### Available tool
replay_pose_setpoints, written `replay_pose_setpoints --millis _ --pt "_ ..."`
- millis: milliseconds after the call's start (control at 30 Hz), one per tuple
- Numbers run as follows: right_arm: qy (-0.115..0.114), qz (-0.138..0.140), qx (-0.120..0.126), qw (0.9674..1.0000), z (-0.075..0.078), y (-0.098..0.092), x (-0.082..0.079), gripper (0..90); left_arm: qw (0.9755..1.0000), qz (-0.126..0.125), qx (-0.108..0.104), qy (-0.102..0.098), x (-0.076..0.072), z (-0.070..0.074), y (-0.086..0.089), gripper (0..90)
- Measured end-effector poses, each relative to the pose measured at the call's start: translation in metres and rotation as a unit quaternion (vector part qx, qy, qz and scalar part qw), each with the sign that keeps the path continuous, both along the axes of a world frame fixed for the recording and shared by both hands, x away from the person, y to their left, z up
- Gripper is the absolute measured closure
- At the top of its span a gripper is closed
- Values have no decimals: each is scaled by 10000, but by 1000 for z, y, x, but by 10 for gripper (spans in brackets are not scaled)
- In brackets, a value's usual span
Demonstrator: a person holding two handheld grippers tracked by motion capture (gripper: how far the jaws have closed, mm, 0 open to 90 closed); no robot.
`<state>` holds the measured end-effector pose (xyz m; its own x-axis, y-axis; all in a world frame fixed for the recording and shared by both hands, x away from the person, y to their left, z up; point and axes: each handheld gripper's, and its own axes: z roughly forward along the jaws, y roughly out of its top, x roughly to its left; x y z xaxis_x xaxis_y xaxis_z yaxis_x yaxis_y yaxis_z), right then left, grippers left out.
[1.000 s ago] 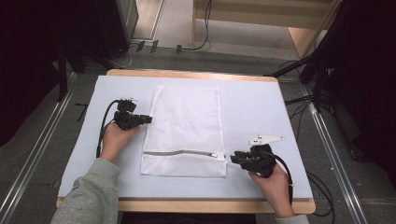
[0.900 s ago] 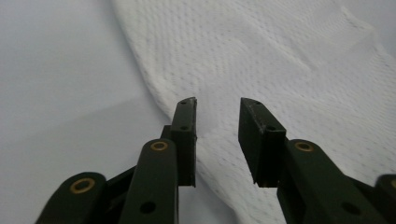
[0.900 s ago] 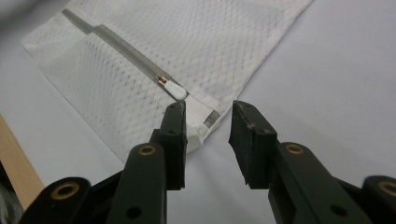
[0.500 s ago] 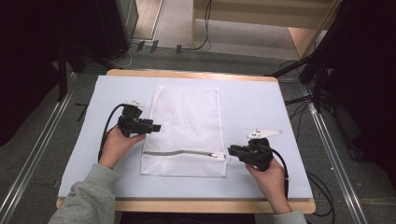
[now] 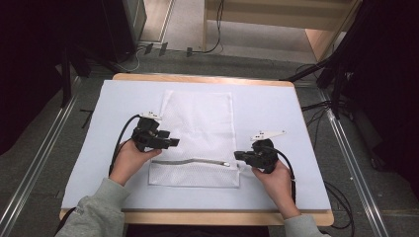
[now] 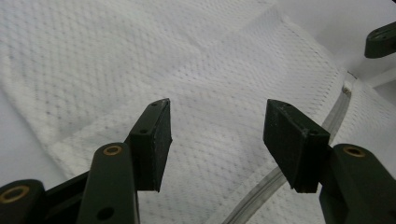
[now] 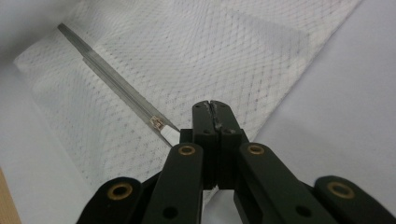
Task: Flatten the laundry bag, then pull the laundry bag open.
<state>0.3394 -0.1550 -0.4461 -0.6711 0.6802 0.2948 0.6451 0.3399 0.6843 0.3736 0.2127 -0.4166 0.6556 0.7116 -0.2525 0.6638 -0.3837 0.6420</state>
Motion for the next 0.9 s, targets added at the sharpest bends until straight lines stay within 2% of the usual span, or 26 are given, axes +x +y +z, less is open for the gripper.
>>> replay_pose_setpoints --millis 200,467,667,733,900 --pt "52 30 -33 10000 -4 0 -1 900 9999 -160 40 -32 -6 1 -12 438" --pt "94 34 -46 9999 -7 1 -1 900 9992 -405 -23 -37 -17 3 -31 489" --pt "130 73 -68 9999 -9 3 -2 900 9977 -648 -195 67 -25 3 -44 625" --pt "146 74 -68 9998 -9 4 -2 900 9969 -752 -215 84 -27 3 -48 682" --pt "173 116 -96 9997 -10 6 -3 900 9953 -951 -163 18 -35 0 -65 739"
